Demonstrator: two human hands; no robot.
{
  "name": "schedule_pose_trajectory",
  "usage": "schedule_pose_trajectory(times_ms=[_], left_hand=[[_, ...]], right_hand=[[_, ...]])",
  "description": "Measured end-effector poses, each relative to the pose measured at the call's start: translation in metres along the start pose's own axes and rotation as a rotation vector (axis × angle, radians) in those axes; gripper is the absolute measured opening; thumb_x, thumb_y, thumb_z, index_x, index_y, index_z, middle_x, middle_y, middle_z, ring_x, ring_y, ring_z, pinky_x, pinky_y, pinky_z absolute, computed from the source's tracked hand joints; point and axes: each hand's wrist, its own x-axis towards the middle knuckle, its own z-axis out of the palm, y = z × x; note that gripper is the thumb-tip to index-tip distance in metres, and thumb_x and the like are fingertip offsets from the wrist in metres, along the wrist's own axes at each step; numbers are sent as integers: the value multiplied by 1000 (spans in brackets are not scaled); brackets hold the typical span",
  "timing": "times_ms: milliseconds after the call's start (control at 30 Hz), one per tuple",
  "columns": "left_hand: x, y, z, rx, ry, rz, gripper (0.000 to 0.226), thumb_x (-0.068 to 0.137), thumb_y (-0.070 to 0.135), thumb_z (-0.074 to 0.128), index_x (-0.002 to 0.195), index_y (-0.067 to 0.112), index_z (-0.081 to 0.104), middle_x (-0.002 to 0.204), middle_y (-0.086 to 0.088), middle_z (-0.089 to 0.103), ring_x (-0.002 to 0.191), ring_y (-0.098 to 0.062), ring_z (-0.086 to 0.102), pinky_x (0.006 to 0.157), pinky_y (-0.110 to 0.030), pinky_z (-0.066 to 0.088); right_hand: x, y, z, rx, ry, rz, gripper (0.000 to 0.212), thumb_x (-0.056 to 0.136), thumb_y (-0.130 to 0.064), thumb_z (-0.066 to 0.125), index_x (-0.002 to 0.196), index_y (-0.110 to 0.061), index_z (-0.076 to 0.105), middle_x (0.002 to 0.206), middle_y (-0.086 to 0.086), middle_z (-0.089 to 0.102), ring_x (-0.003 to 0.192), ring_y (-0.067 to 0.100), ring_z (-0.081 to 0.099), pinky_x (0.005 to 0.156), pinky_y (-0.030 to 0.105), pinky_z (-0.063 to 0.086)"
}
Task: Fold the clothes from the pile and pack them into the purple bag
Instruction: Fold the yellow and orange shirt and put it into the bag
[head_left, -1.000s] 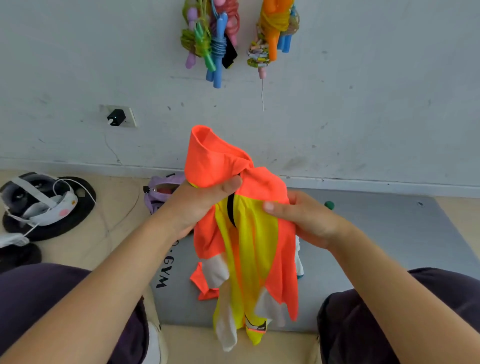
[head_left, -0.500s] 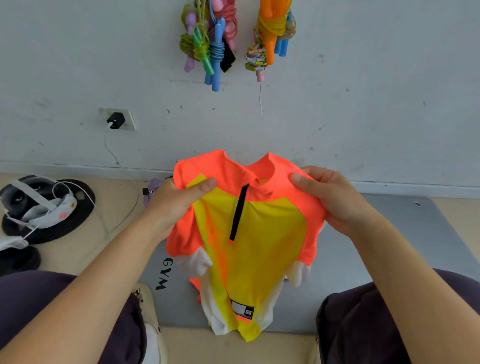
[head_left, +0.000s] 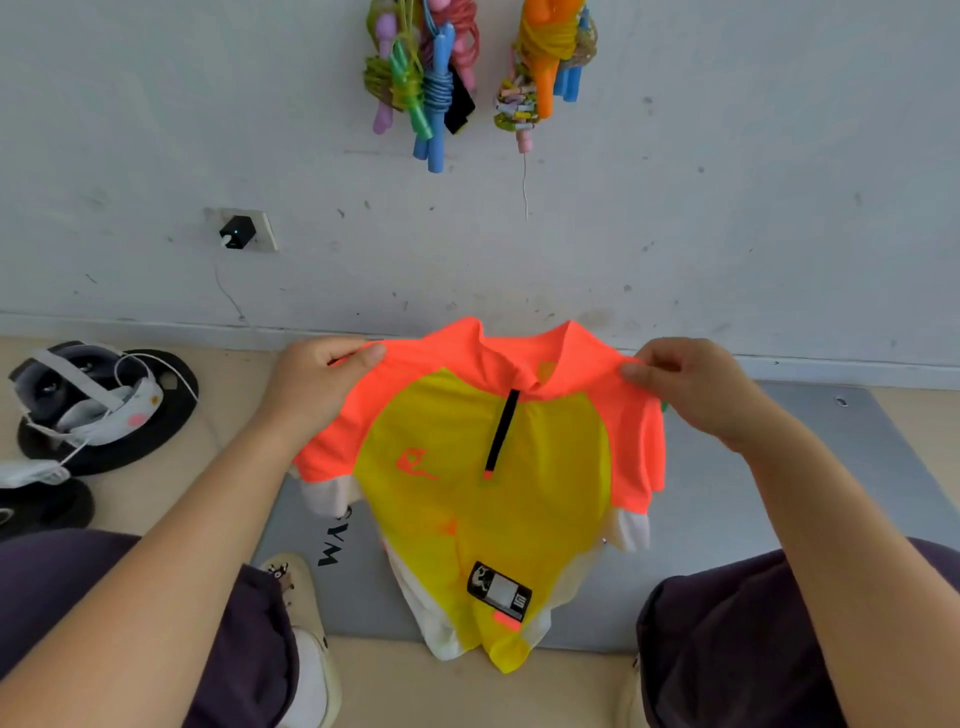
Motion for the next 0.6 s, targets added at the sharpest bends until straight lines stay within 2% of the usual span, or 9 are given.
schedule_pose_trajectory(times_ms=[100,167,233,300,367,433,500,533,600], left_hand=[[2,2,-3,93,25,48,17,93,19,66,97,5,74,88,-1,66,83,-4,57,69,-9,39],[7,11,-8,111,-1,66,20,97,21,60,88,5,68,72,3,55,68,-3,48,60,-15,35],[16,26,-15,113,-21,66,24,100,25,53,86,6,60,66,5,48,59,-4,42,55,-17,32],[27,46,-27,133,-13,100,22,101,27,51,86,12,57,65,5,47,59,-7,42,54,-19,32],[38,67,-45,161,-11,142,20,96,35,60,83,19,59,67,6,52,62,-7,47,57,-18,35],[47,89,-66,186,-92,130,40,78,61,69,76,22,65,68,4,62,64,-4,55,61,-20,39],[53,112,-87,332,-256,104,69,54,86,64,64,18,62,58,5,59,54,-1,51,54,-18,36],[55,121,-96,427,-330,91,75,49,91,62,56,17,54,49,6,49,47,-2,43,47,-17,29],[55,136,-110,500,-403,47,68,58,84,65,53,19,45,46,9,37,44,-6,35,42,-19,23]], right_hand=[[2,-6,4,47,168,-85,27,96,-17,58,69,-17,57,66,3,51,65,14,44,62,30,34],[6,-17,2,55,241,-109,25,98,-21,53,73,-19,55,65,-2,48,62,9,42,58,24,33],[11,-35,-4,49,286,-117,25,100,-28,50,78,-18,55,66,-4,48,61,7,42,56,21,33],[16,-56,-20,23,191,-92,37,97,-45,52,74,-16,57,64,-7,50,60,8,45,56,25,34],[15,-75,-47,-128,-110,-36,53,79,-68,55,79,-17,67,71,-8,64,65,8,57,63,28,43],[11,-90,-74,-337,-339,30,61,62,-77,61,92,-26,73,89,-11,72,83,10,67,78,32,50],[10,-100,-94,-353,-339,20,58,59,-73,65,95,-28,74,94,-10,74,89,13,69,83,32,51],[10,-105,-100,-256,-309,-6,55,63,-69,66,97,-26,74,96,-7,75,89,14,70,83,31,52],[10,-111,-105,71,-274,-39,50,76,-55,64,110,-18,71,105,2,75,97,20,71,89,38,55]])
